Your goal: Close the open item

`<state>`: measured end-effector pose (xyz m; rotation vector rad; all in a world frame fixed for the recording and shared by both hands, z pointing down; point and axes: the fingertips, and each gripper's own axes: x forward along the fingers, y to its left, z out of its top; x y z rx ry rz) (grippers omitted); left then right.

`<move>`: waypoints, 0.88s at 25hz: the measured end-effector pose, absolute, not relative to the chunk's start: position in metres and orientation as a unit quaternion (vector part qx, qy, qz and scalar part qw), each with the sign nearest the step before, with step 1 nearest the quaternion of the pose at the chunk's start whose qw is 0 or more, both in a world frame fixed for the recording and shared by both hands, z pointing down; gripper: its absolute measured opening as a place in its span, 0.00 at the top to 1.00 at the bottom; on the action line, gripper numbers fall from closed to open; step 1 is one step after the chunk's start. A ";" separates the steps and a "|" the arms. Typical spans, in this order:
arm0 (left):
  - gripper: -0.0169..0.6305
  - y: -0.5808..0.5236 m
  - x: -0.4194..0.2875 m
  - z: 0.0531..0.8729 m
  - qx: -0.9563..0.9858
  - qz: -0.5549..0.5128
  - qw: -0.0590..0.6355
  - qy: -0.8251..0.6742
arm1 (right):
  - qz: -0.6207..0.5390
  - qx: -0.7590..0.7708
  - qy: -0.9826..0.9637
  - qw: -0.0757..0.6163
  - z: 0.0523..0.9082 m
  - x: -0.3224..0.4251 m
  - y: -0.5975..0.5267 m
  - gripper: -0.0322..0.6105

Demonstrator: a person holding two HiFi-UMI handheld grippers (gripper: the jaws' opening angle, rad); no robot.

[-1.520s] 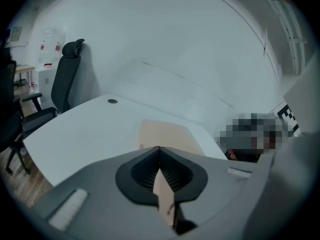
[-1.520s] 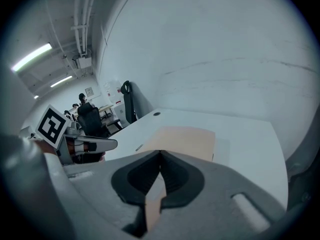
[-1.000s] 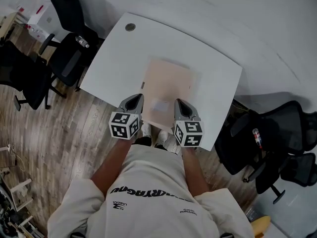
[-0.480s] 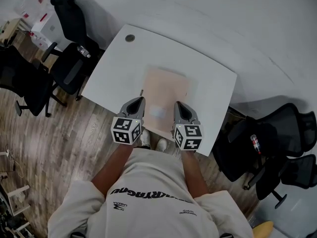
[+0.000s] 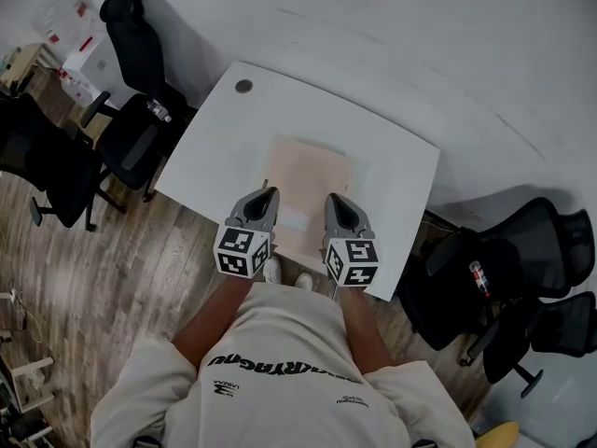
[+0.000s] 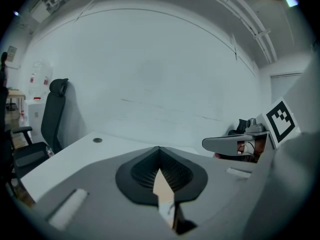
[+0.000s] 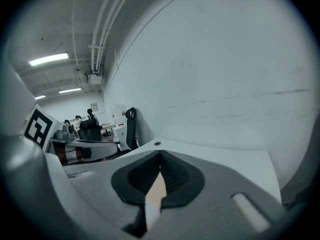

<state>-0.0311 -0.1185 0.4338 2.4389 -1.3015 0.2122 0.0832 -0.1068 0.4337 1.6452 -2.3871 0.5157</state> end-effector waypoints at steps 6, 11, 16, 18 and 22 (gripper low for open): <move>0.98 -0.119 -0.025 0.423 0.873 0.069 0.163 -0.455 | 0.161 0.559 -0.808 0.093 0.425 0.085 -0.107 0.95; 0.98 -0.117 -0.019 0.417 0.878 0.070 0.145 -0.450 | 0.155 0.565 -0.805 0.090 0.421 0.091 -0.108 0.95; 0.98 -0.116 -0.013 0.414 0.881 0.070 0.136 -0.448 | 0.149 0.569 -0.805 0.086 0.417 0.095 -0.108 0.95; 0.98 -0.116 -0.012 0.412 0.881 0.068 0.133 -0.448 | 0.145 0.567 -0.806 0.086 0.414 0.094 -0.108 0.95; 0.98 -0.113 -0.008 0.410 0.883 0.067 0.130 -0.446 | 0.139 0.565 -0.809 0.084 0.410 0.093 -0.106 0.95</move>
